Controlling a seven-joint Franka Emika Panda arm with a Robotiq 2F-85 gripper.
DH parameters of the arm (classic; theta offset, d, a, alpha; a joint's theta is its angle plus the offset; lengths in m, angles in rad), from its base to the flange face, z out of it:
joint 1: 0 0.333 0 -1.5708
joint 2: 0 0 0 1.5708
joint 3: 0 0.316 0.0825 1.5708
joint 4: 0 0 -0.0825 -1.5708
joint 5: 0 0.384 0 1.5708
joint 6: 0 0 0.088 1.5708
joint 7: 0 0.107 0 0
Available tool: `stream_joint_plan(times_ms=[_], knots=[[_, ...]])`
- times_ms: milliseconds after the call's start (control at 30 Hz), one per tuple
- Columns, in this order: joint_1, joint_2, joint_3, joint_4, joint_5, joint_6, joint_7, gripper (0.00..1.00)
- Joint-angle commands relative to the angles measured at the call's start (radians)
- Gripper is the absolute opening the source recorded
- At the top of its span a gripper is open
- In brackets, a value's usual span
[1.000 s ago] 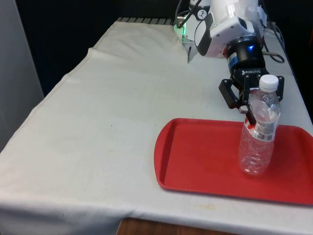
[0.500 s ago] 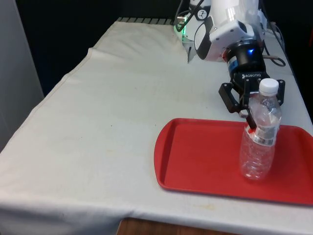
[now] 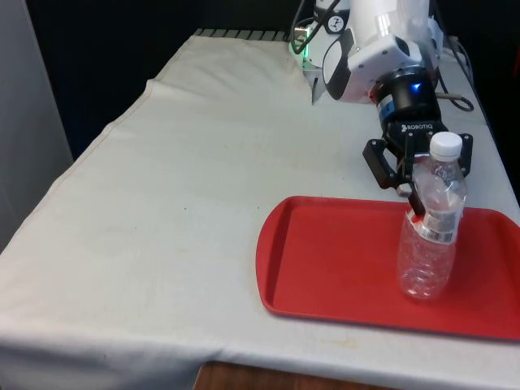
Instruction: Place the bottle upright on the tray.
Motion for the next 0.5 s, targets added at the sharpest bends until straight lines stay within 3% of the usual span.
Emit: stream_joint_plan(times_ms=[0, 467], knots=[[0.0, 0.002, 0.0, 0.0, 0.0, 0.001, 0.0, 0.35], [-0.001, 0.012, 0.001, 0.005, 0.004, 0.011, 0.0, 0.35]])
